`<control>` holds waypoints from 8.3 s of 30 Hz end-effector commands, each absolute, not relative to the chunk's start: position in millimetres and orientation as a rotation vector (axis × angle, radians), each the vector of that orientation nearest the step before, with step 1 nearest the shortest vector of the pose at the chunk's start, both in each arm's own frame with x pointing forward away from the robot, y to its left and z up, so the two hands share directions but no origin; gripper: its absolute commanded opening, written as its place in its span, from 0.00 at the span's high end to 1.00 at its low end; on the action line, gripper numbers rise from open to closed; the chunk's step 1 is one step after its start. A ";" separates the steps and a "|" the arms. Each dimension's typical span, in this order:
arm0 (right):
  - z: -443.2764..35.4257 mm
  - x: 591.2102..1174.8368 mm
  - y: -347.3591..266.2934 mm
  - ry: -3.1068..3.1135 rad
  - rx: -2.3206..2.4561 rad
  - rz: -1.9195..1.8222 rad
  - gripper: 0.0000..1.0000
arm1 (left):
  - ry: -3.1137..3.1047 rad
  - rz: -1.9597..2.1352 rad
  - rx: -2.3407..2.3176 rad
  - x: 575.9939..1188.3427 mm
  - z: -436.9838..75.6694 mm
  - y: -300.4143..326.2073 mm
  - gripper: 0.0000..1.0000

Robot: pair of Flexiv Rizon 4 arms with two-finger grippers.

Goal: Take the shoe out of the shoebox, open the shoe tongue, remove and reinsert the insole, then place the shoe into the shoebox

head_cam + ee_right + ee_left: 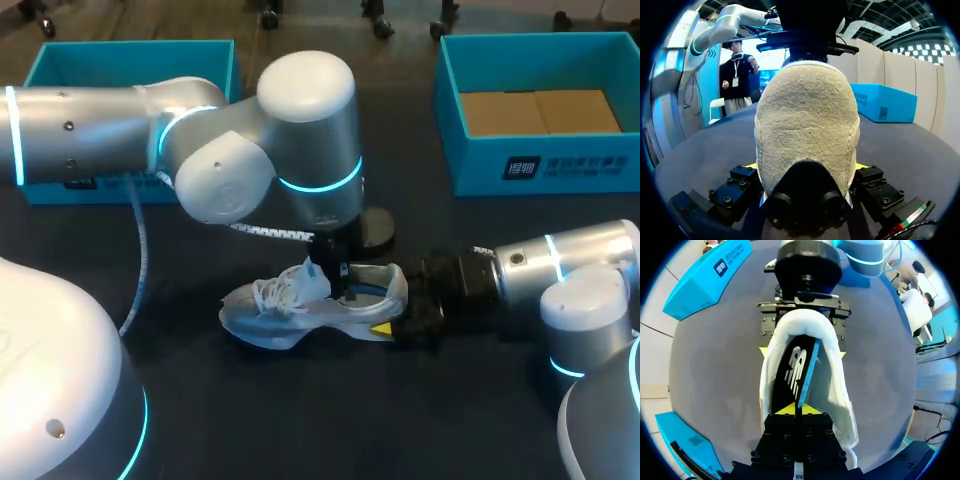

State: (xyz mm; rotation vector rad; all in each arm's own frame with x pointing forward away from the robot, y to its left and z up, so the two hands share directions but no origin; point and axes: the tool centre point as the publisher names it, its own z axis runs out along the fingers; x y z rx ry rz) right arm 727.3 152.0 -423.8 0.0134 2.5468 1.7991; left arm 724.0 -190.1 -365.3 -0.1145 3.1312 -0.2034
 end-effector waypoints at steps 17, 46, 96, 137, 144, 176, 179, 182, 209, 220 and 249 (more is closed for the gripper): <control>-426.3 726.5 155.3 2.553 0.014 1.792 1.00 | 3.075 -0.469 -0.335 730.9 -336.6 -176.0 1.00; -426.3 726.5 155.3 2.553 0.014 1.792 1.00 | 2.986 -0.670 -0.549 732.8 -322.5 -186.1 1.00; -426.3 726.5 155.3 2.553 0.014 1.792 1.00 | 2.703 -0.733 -0.246 699.5 -306.0 -215.1 0.40; -426.3 726.5 155.3 2.553 0.014 1.792 1.00 | 2.464 -0.597 -0.335 722.9 -338.3 -237.5 0.53; -426.3 726.5 155.3 2.553 0.014 1.792 1.00 | 2.462 -0.587 -0.352 733.9 -342.4 -239.1 0.58; -426.3 726.5 155.3 2.553 0.014 1.792 1.00 | 2.970 -0.926 -0.466 714.9 -231.7 -280.6 1.00; -426.3 726.5 155.3 2.553 0.014 1.792 1.00 | 3.013 -0.993 -0.428 704.8 -211.6 -280.8 1.00; -426.3 726.5 155.3 2.553 0.014 1.792 1.00 | 3.058 -1.073 -0.388 692.1 -191.1 -278.8 1.00; -426.3 726.5 155.3 2.553 0.014 1.792 1.00 | 2.985 -1.435 -0.216 646.4 -59.2 -274.2 1.00; -426.3 726.5 155.3 2.553 0.014 1.792 1.00 | 2.821 -1.673 -0.228 637.9 -38.3 -238.5 1.00; -426.3 726.5 155.3 2.553 0.014 1.792 1.00 | 2.674 -2.027 -0.296 609.1 26.4 -180.1 1.00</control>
